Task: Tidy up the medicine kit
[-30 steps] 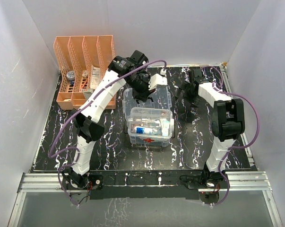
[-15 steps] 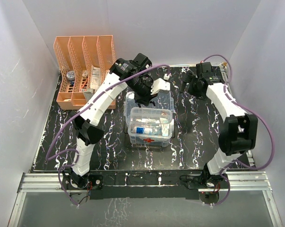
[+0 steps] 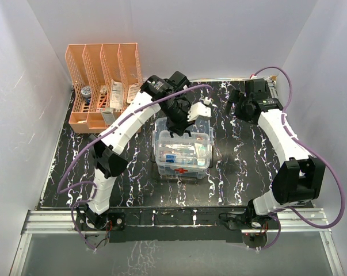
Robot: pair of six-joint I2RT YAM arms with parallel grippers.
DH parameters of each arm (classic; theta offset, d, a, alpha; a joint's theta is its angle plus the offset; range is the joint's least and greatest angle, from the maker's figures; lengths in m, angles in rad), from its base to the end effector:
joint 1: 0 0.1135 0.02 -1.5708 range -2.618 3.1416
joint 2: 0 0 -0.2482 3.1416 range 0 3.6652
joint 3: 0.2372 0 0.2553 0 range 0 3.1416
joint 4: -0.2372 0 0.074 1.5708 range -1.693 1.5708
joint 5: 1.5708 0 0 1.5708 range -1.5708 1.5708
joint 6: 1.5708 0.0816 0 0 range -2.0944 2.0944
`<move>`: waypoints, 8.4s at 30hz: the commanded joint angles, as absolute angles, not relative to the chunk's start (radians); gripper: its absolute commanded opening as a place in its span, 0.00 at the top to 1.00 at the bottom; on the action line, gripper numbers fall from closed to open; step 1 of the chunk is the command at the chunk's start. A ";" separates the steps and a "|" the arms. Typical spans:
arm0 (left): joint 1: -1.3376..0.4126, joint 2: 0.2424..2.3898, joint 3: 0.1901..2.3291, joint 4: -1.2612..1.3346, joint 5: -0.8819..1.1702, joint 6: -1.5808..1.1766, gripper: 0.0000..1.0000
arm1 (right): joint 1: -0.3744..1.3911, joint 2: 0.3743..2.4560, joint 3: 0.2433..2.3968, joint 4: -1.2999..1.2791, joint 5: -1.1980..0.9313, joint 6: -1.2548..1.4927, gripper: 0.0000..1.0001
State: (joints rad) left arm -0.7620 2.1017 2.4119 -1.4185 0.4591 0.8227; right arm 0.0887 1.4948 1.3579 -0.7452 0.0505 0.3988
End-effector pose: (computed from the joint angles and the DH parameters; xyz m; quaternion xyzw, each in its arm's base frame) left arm 0.2856 -0.3225 0.3287 0.7115 0.6284 -0.2146 0.2298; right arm 0.3530 0.0273 0.2665 0.1537 0.9284 0.0584 0.3332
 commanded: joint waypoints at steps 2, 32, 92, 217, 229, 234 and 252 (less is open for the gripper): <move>-0.774 2.066 2.390 -1.440 0.482 0.804 1.00 | 0.081 1.462 1.354 -0.726 0.069 0.405 0.02; -0.817 2.187 2.347 -1.439 0.503 0.851 1.00 | 0.011 1.309 1.246 -0.765 0.069 0.398 0.02; -0.853 2.207 2.405 -1.277 0.328 0.786 0.01 | 0.006 1.170 1.181 -0.808 0.086 0.405 0.02; -0.843 2.152 1.890 -0.978 0.336 0.515 0.14 | -0.052 1.409 0.987 -0.641 -0.309 0.246 0.85; -0.806 2.223 1.995 -0.961 0.212 0.503 0.12 | -0.056 1.549 0.963 -0.525 -0.455 0.215 1.00; -0.793 2.262 2.032 -0.970 0.188 0.551 0.09 | -0.056 1.597 0.951 -0.482 -0.513 0.206 1.00; -0.790 2.321 2.075 -1.174 0.234 0.687 0.01 | -0.057 1.680 0.932 -0.295 -0.820 0.227 1.00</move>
